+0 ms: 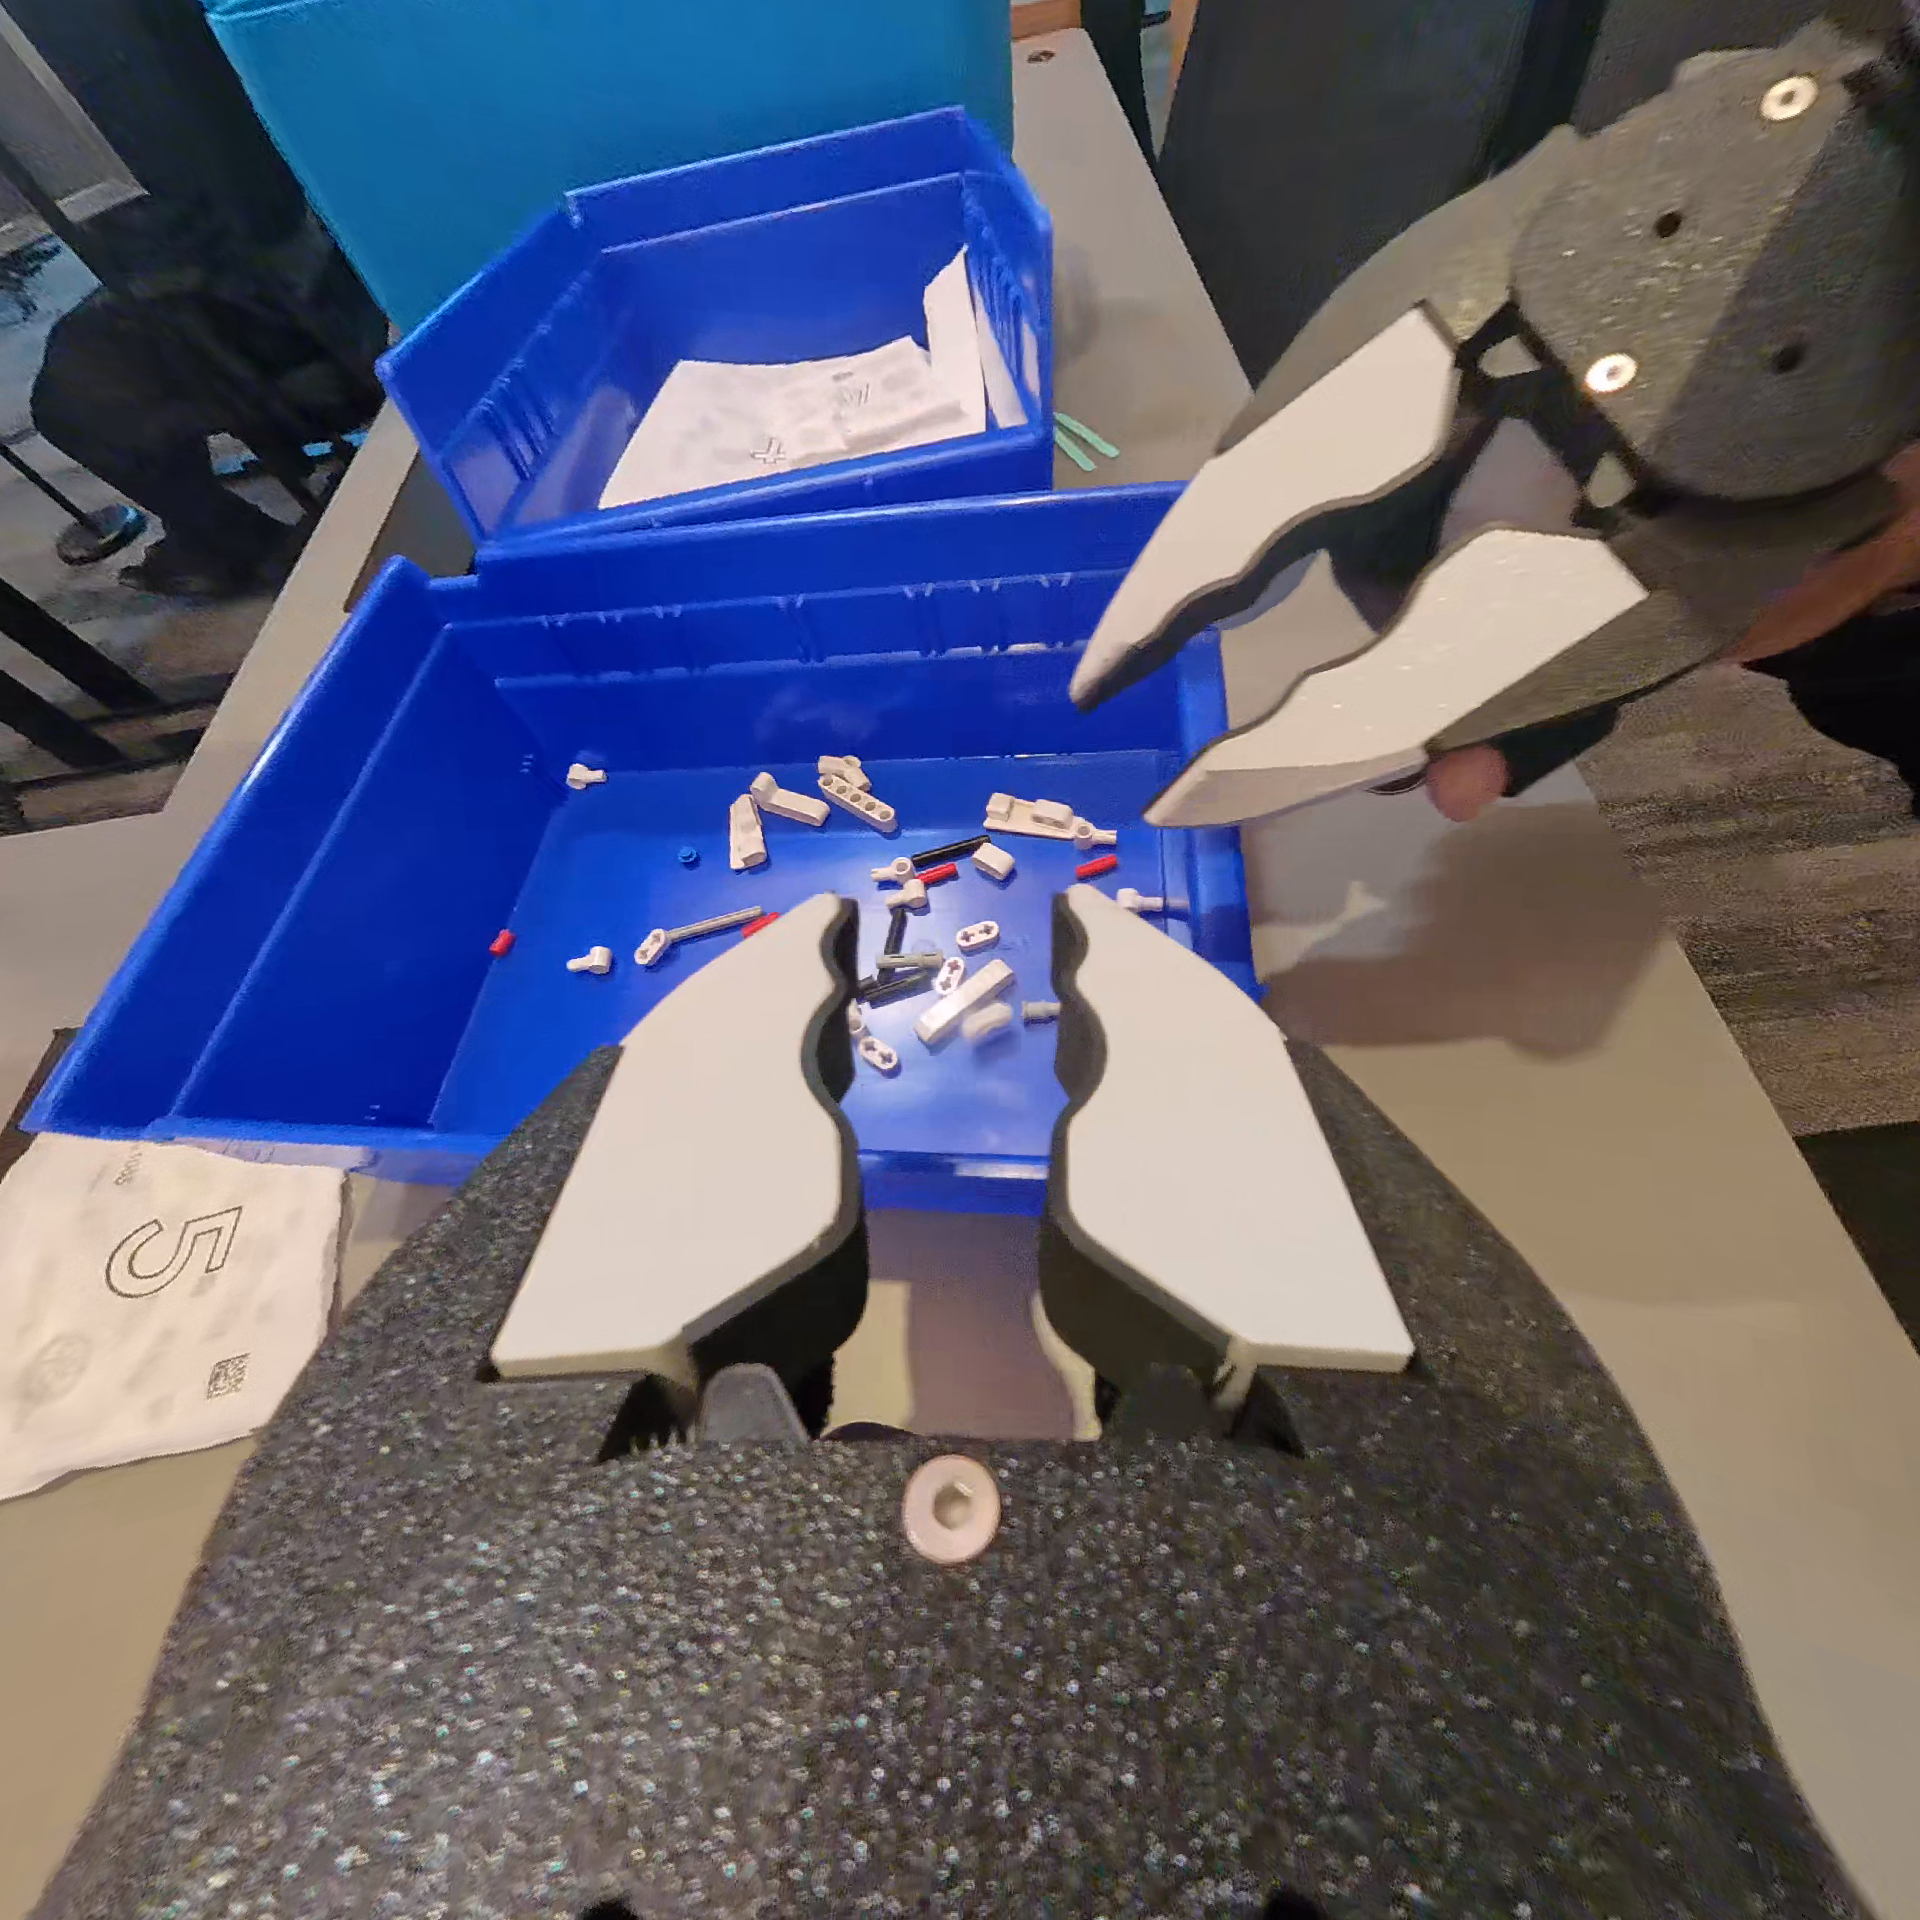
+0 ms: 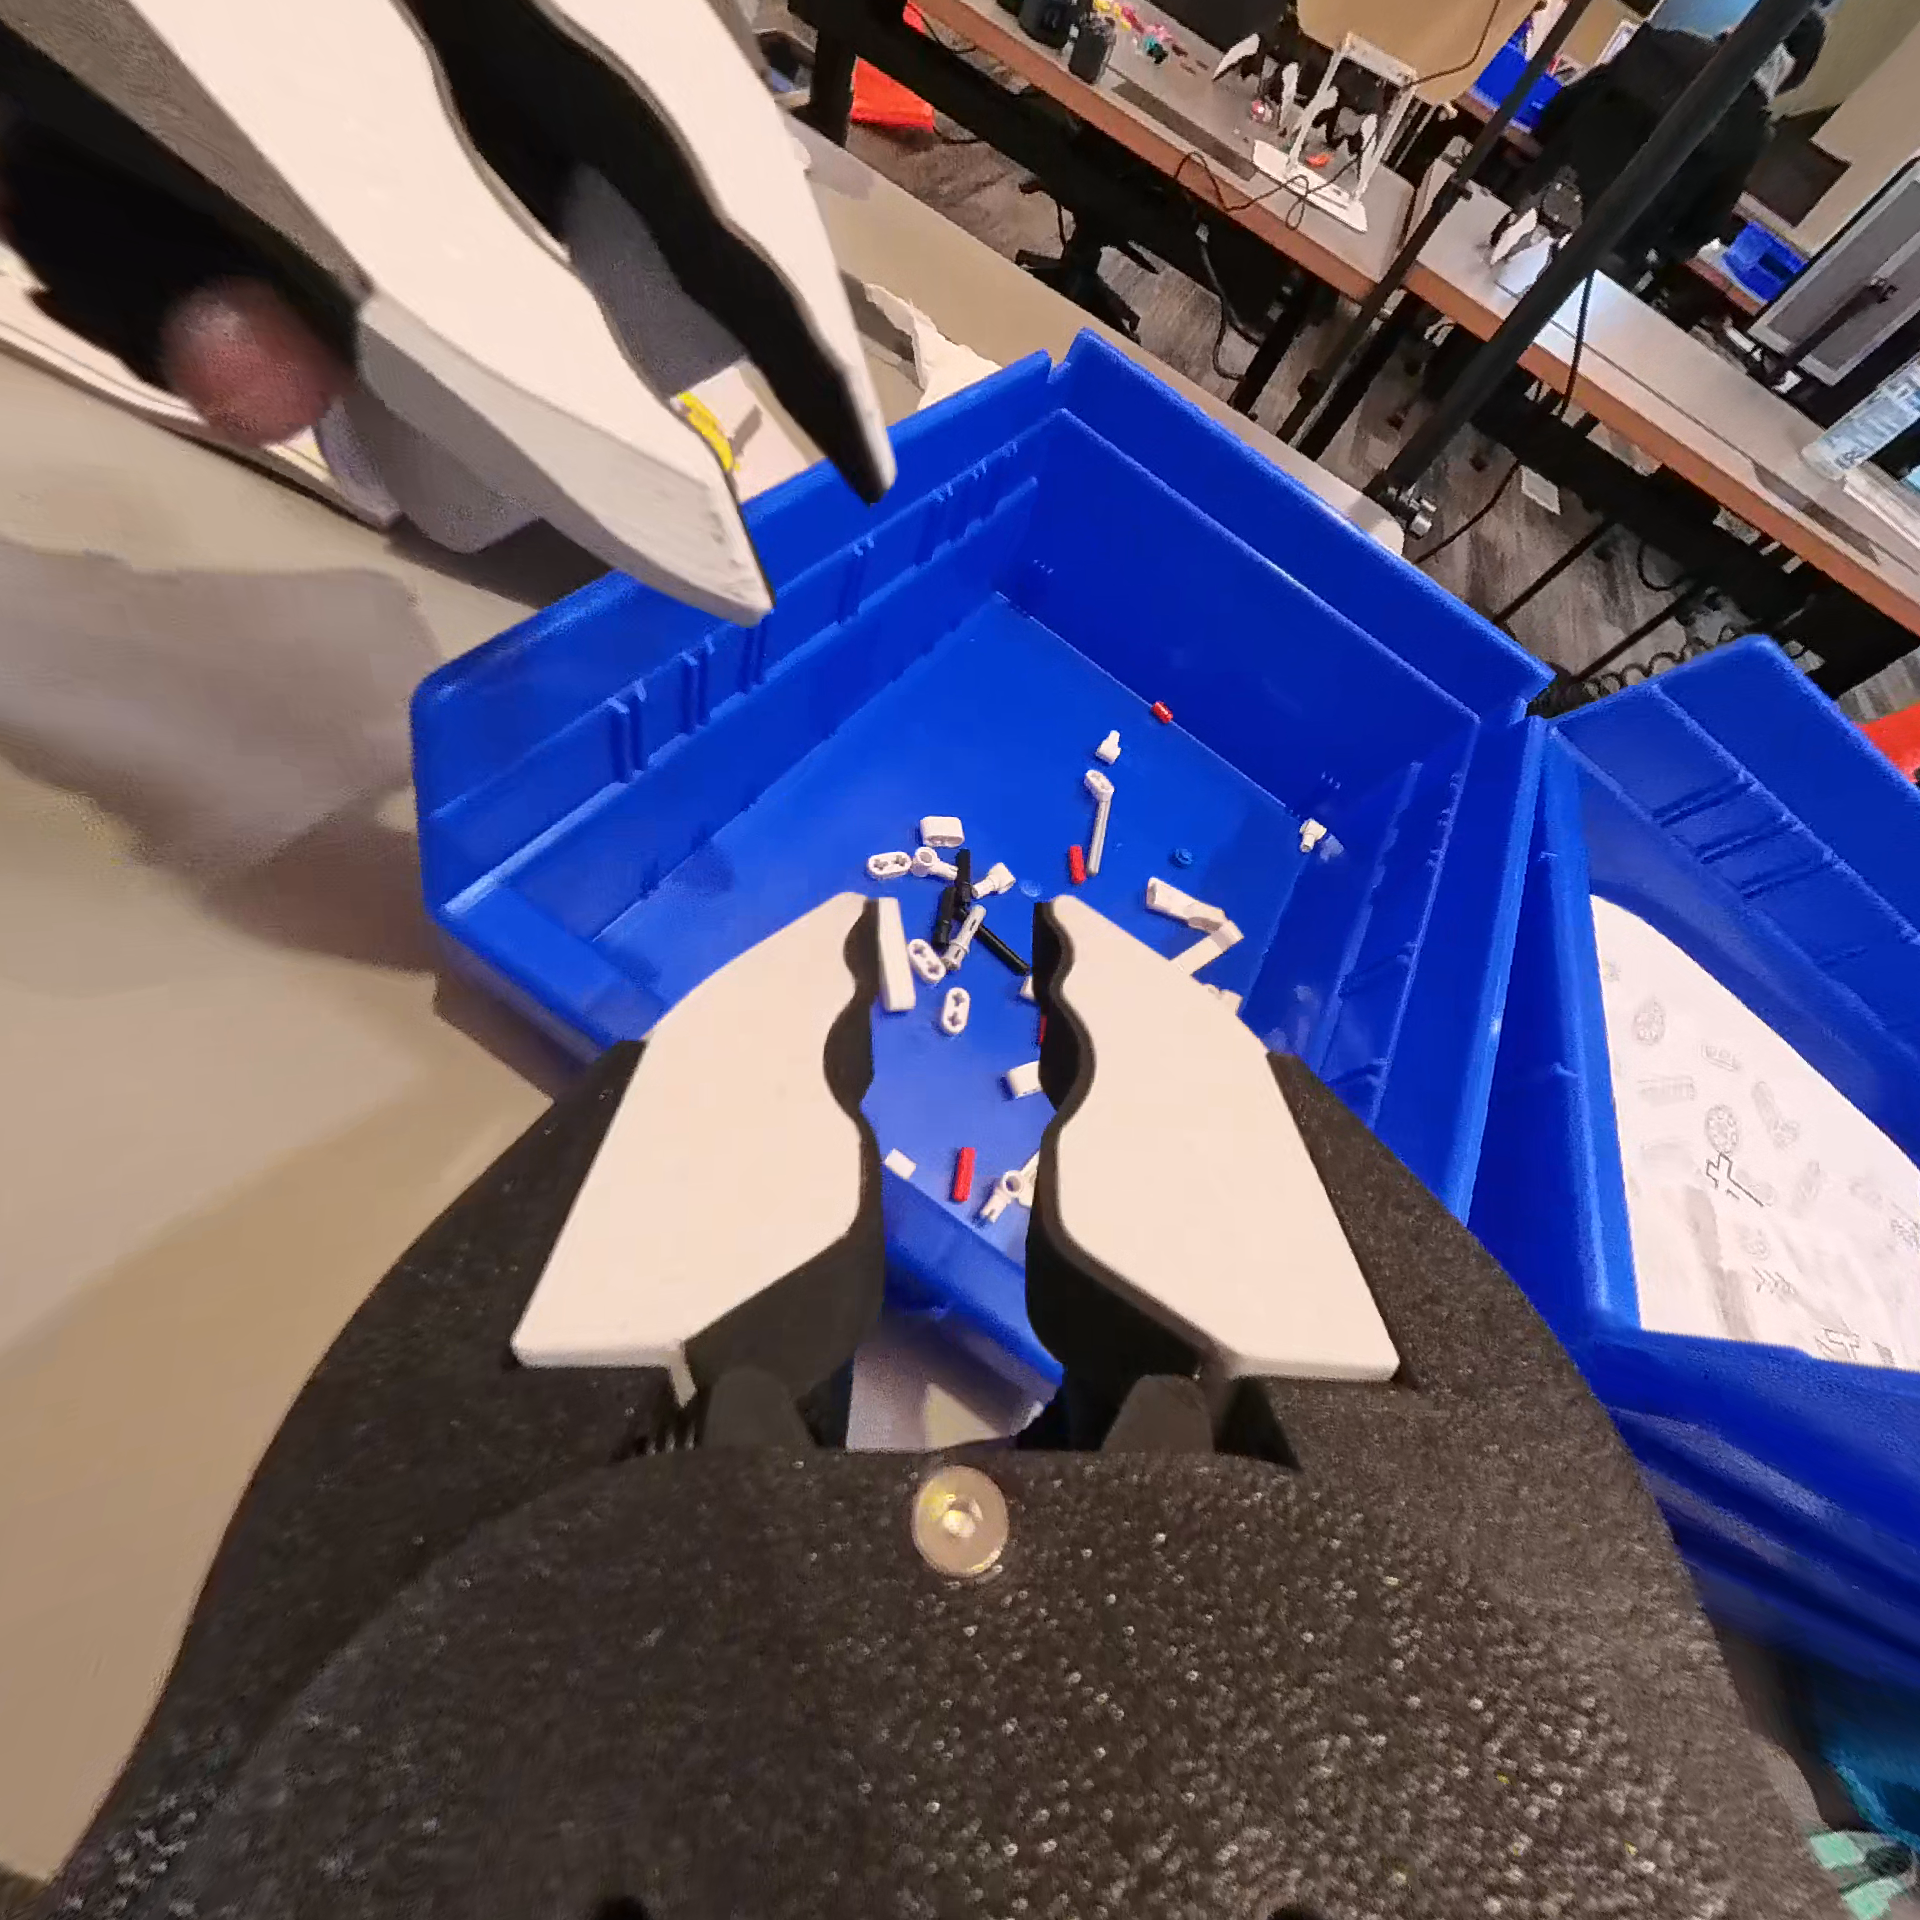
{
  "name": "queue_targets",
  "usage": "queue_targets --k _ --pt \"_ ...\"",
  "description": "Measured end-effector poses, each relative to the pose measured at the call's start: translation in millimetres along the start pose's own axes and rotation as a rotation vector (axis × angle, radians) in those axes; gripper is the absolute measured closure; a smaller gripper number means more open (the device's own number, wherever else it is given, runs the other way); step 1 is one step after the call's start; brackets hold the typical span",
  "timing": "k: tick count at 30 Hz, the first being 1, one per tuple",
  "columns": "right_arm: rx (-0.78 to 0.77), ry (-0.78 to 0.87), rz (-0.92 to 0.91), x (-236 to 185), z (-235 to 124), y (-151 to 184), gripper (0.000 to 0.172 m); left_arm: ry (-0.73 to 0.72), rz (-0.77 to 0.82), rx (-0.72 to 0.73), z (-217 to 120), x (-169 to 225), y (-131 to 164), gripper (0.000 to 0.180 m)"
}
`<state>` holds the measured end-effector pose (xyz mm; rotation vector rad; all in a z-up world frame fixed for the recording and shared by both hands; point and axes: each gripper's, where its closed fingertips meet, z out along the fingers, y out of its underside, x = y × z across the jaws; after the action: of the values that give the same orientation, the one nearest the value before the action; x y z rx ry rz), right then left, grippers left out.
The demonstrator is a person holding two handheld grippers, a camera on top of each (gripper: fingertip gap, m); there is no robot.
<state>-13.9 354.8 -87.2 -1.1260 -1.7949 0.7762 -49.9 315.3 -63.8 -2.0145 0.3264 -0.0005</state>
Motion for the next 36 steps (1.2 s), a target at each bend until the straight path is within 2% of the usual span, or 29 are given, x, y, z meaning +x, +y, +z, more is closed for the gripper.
queue_targets --k 3,7,10,13,18,21,24,28,34,36 --pt "0.024 -0.026 -0.02 -9.8 -6.0 -4.2 0.144 -0.035 -0.006 0.036 -20.0 -4.2 0.5 0.141" --pt "0.084 -0.12 -0.103 -42.3 -16.2 -23.6 0.146 -0.079 -0.013 0.041 -76.6 2.4 18.1 0.141" --pt "0.122 -0.265 -0.167 -86.6 -18.5 -40.6 0.15 -0.134 -0.054 -0.01 -125.5 11.6 54.3 0.141" --pt "0.147 -0.436 -0.207 -143.2 -12.3 -54.7 0.151 -0.213 -0.115 -0.12 -171.1 25.4 106.0 0.142" --pt "0.143 -0.73 -0.256 -248.9 16.5 -64.6 0.152 -0.285 -0.23 -0.246 -220.2 63.5 169.8 0.144" --pt "0.076 -0.815 -0.298 -300.8 41.0 -60.6 0.152 -0.335 -0.239 -0.327 -233.8 77.1 196.1 0.145" --pt "0.009 -0.781 -0.363 -328.7 63.9 -55.9 0.152 -0.343 -0.228 -0.404 -238.5 88.9 214.2 0.145" --pt "0.005 -0.699 -0.417 -334.6 84.5 -59.4 0.15 -0.313 -0.217 -0.425 -239.2 100.0 223.7 0.145" --pt "-0.055 -0.785 -0.424 -340.4 90.7 -58.5 0.148 -0.268 -0.249 -0.392 -240.1 102.3 231.1 0.144" --pt "-0.077 -0.821 -0.43 -340.9 92.1 -56.7 0.157 -0.259 -0.238 -0.388 -240.5 102.7 231.5 0.143"
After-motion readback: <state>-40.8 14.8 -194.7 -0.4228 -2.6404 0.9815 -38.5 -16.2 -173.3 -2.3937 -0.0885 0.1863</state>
